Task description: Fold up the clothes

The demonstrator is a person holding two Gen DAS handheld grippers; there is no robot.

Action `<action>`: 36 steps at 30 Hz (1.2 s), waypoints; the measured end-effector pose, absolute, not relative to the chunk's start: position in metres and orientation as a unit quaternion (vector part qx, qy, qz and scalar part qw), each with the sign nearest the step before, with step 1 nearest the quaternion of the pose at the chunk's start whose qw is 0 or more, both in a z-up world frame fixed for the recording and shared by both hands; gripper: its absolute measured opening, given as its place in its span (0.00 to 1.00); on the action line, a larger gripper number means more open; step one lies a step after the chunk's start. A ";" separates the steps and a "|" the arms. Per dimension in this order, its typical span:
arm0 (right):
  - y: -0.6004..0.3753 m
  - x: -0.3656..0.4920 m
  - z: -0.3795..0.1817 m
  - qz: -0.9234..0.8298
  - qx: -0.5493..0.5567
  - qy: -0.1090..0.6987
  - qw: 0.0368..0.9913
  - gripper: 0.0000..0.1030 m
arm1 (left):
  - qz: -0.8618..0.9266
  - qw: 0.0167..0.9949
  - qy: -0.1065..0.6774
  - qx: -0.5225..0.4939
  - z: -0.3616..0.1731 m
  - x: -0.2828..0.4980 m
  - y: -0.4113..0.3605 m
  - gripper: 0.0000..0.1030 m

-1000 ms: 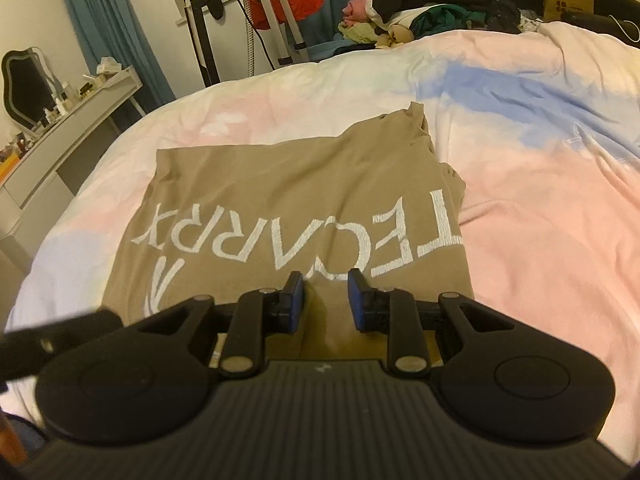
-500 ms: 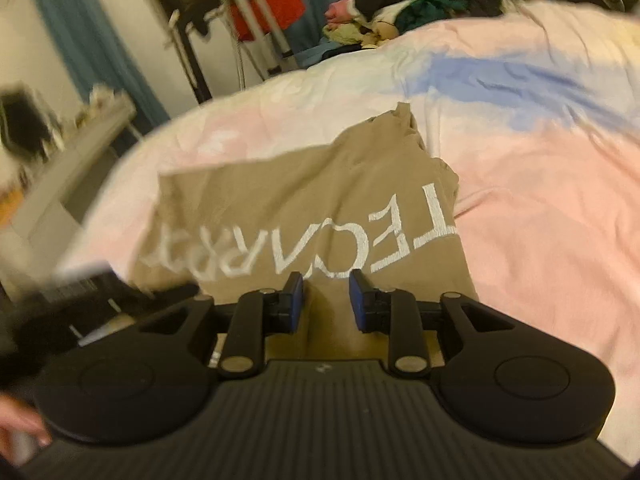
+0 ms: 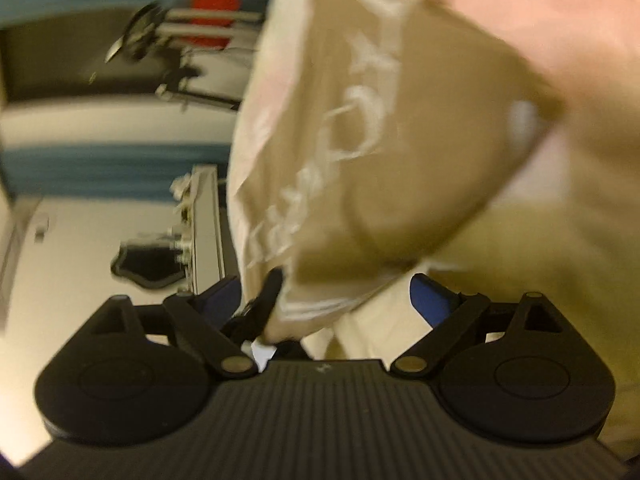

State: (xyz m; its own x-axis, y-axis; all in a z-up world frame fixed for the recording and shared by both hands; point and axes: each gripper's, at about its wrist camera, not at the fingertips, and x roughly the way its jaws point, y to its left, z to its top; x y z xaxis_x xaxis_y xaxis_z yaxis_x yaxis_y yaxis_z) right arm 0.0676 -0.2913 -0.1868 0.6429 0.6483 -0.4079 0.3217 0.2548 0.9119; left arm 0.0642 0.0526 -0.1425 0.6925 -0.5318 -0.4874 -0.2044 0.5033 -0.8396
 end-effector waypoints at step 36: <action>-0.491 0.176 -0.006 -0.033 0.539 0.217 0.813 0.25 | -0.241 0.770 0.427 -0.408 0.023 0.283 -0.157 0.21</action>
State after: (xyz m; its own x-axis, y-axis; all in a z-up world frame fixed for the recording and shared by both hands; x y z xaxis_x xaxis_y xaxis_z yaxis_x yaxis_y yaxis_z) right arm 0.1760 -0.4908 -0.0058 0.9040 0.1791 -0.3883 0.2880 0.4160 0.8626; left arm 0.2834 -0.1567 0.0234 0.5188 -0.7202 -0.4606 0.0226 0.5502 -0.8347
